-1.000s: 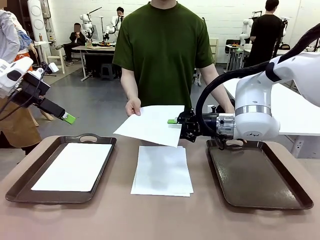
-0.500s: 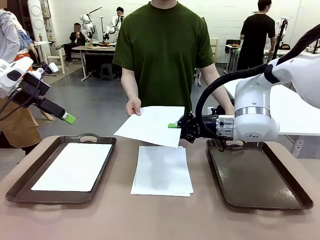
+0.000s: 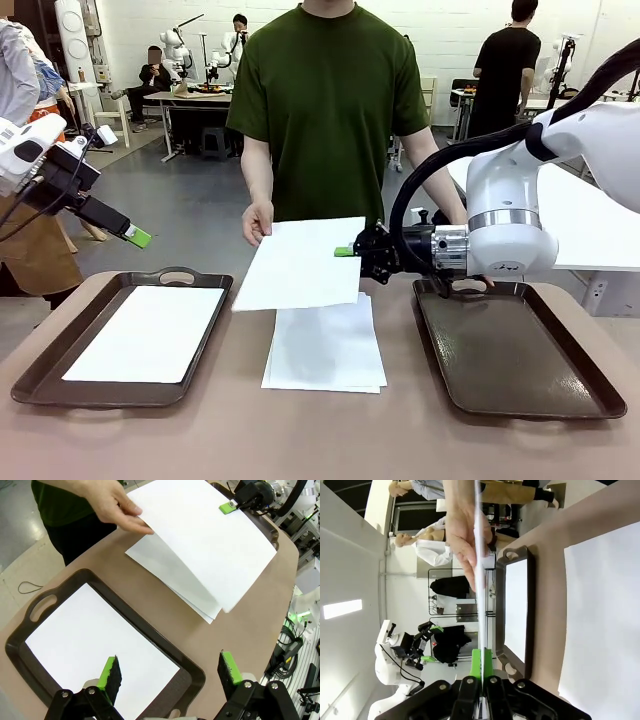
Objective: Sort the A4 documents.
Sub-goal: Receive the A4 Paper, then place the A4 Paper in the designated Handle tray.
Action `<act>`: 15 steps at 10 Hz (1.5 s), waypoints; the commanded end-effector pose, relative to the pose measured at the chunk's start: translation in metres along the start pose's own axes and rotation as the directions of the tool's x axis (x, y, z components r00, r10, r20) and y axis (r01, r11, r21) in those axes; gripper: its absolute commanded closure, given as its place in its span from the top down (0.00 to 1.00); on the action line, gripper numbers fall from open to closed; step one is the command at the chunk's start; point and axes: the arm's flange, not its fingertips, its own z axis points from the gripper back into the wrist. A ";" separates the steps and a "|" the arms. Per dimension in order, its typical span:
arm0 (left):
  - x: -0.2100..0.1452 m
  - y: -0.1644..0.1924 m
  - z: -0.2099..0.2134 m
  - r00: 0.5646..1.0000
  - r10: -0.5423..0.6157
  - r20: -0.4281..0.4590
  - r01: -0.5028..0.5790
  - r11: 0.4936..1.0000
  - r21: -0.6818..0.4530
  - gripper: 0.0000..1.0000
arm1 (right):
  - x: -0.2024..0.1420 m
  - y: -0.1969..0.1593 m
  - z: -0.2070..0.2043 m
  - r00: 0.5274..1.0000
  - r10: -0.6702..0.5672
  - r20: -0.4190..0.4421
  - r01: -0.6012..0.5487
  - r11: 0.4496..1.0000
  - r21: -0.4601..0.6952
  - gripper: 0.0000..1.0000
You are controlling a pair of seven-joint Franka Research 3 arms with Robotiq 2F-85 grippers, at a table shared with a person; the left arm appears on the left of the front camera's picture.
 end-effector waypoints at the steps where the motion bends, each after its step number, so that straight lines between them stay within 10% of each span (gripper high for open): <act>1: -0.001 -0.001 0.000 1.000 -0.020 -0.002 0.020 1.000 0.005 1.00 | 0.000 -0.005 0.000 0.998 -0.049 0.027 0.048 0.998 0.033 0.00; 11: -0.001 -0.001 0.000 1.000 -0.020 -0.002 0.020 1.000 0.005 1.00 | 0.002 -0.002 0.001 0.999 -0.032 0.016 0.032 0.999 0.011 0.01; 15: -0.001 -0.001 0.000 1.000 -0.020 -0.002 0.020 1.000 0.005 1.00 | 0.030 0.003 0.117 0.983 0.140 -0.122 -0.130 0.988 0.084 0.01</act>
